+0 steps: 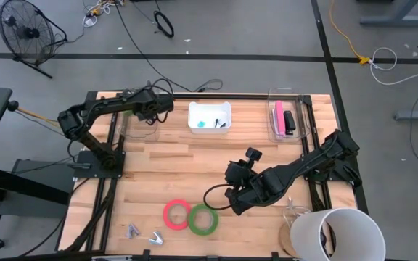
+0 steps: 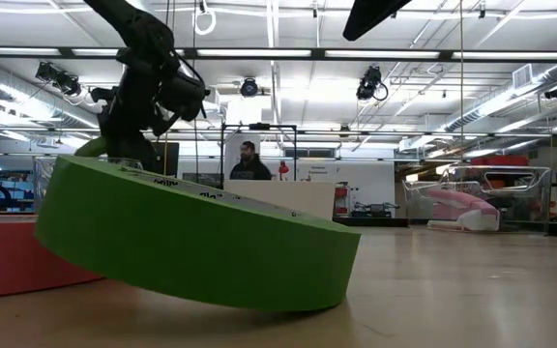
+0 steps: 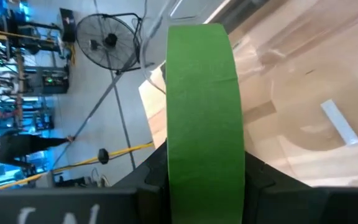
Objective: Pick and place Stapler, Stapler remover, tape
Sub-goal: Put the green tape into the left transparent bin
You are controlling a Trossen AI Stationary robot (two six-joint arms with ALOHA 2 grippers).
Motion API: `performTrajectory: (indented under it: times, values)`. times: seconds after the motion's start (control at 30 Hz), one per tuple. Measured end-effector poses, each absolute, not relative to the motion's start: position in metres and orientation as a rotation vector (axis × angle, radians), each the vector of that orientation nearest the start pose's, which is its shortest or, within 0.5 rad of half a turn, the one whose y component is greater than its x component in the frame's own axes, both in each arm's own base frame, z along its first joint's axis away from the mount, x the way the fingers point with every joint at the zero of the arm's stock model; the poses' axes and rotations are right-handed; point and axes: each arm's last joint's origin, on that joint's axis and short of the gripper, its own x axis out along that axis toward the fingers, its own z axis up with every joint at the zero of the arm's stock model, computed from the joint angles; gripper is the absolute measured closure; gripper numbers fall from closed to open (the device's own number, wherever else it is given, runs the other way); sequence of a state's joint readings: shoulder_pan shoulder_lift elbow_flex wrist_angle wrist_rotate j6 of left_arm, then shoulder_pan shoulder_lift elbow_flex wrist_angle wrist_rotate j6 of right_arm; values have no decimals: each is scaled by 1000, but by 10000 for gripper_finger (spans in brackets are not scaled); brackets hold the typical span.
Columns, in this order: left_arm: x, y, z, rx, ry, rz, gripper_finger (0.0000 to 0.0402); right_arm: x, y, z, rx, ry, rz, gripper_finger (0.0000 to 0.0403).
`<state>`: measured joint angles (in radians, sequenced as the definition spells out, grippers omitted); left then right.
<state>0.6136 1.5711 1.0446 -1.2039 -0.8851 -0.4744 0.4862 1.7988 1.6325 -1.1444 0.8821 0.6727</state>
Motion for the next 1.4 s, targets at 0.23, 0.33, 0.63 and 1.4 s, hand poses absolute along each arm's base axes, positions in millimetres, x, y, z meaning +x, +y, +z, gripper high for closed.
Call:
performTrajectory:
  times: [0.23, 0.33, 0.63, 1.4]
  values:
    - [193, 164, 210, -58, 1492, 1478, 209, 323, 145, 296, -224, 828, -636, 348]
    - [194, 164, 210, -79, 1482, 1469, 166, 323, 145, 296, -224, 827, -636, 348]
    - [194, 163, 209, -110, 1480, 1455, 158, 323, 145, 296, -224, 827, -635, 348]
    - [231, 120, 264, -171, 1470, 1009, 223, 339, 186, 282, 48, 1033, -8, 348]
